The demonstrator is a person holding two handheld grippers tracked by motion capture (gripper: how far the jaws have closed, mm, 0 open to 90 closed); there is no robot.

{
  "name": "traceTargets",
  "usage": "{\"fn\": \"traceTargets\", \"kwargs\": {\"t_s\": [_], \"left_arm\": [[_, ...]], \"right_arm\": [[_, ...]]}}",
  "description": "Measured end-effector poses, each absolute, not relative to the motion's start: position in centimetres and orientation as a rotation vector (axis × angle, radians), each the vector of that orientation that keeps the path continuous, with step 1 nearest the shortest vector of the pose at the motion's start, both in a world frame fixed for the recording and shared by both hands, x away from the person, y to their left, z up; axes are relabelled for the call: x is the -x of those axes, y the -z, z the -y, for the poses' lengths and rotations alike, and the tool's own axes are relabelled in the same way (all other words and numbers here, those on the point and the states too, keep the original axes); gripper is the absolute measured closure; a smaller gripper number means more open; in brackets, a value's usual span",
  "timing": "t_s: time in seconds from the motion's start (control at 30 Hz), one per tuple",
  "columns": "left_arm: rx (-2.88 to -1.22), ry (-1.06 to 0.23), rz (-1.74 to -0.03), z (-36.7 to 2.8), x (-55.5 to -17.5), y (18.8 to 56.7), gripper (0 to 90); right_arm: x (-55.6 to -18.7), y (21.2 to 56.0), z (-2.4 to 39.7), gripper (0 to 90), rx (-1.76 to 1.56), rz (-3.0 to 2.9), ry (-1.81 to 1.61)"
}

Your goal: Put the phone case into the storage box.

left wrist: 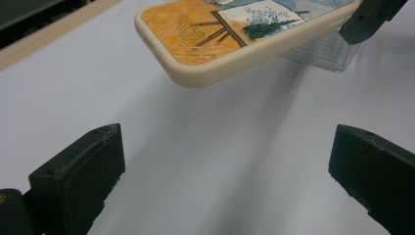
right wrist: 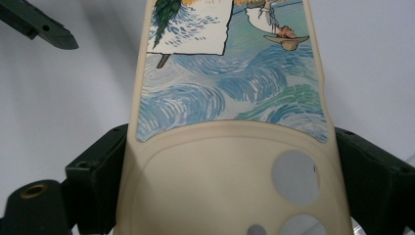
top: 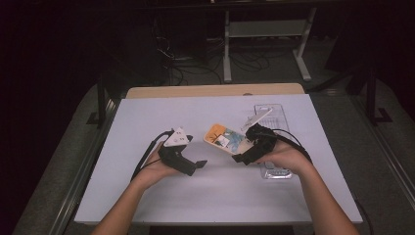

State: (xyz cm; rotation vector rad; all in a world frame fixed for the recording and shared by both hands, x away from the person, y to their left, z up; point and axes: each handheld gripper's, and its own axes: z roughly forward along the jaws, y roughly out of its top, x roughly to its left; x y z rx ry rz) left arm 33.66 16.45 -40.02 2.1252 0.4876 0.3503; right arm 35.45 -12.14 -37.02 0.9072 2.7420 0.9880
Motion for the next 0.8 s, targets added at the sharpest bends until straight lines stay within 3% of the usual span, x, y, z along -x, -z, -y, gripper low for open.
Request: {"fn": "traceTargets", "kwargs": {"t_s": [0.8], "left_arm": [[-2.220,-0.599,-0.276,-15.2,-32.1,39.9,0.0]], "right_arm": [[-35.4,37.1,12.1,10.0,-0.889,-2.745,-0.982]]}}
